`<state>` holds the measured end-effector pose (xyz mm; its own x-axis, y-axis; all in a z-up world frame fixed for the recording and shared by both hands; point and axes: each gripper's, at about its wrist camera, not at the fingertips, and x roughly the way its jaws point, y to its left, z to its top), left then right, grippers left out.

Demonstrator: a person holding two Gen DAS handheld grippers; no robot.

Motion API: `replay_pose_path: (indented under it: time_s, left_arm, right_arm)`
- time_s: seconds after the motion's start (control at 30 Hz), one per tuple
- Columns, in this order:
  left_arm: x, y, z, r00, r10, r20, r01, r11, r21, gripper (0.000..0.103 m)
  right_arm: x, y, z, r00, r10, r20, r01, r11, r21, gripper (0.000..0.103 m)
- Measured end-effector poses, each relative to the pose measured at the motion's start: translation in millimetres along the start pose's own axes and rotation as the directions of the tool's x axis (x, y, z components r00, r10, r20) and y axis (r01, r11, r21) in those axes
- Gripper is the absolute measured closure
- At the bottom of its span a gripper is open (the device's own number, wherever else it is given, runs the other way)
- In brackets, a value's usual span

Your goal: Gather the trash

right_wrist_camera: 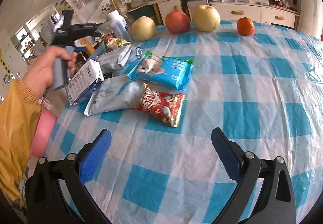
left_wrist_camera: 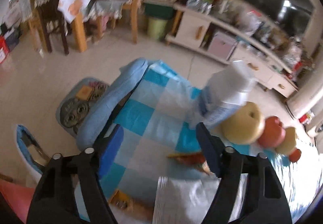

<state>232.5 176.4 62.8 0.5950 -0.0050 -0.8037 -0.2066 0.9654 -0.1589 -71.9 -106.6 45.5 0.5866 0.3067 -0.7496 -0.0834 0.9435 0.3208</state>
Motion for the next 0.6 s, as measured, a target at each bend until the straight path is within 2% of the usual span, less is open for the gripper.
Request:
replay_pose_path:
  time_s: [0.17,0.3,0.4,0.6]
  left_arm:
    - [33.6,-10.7,-5.5,0.993,0.005,-0.116,0.001,0.999,0.048,0.038]
    - [40.3,-26.8,-25.1,0.985,-0.034,-0.172,0.054,0.992,0.114,0.042]
    - [33.2,-46.5,-46.7,0.981,-0.051,-0.189,0.087,0.979,0.186,0.044]
    - [9.5,-75.1,-88.8,0.966,-0.138,-0.221,0.188,0.955,0.227,0.045]
  right_arm:
    - [-0.9,-7.0,1.1,1.000,0.006,-0.009,-0.006,1.000,0.007,0.005]
    - [-5.1,-11.2,1.3,1.000,0.014,-0.009,-0.014,1.000,0.016,0.005]
    - [-9.3,-13.4,2.7,1.000,0.013,0.001,-0.013,1.000,0.021,0.005]
    - [-20.4,-22.7,4.3,0.999,0.008,0.032,-0.009,0.999,0.046,0.005]
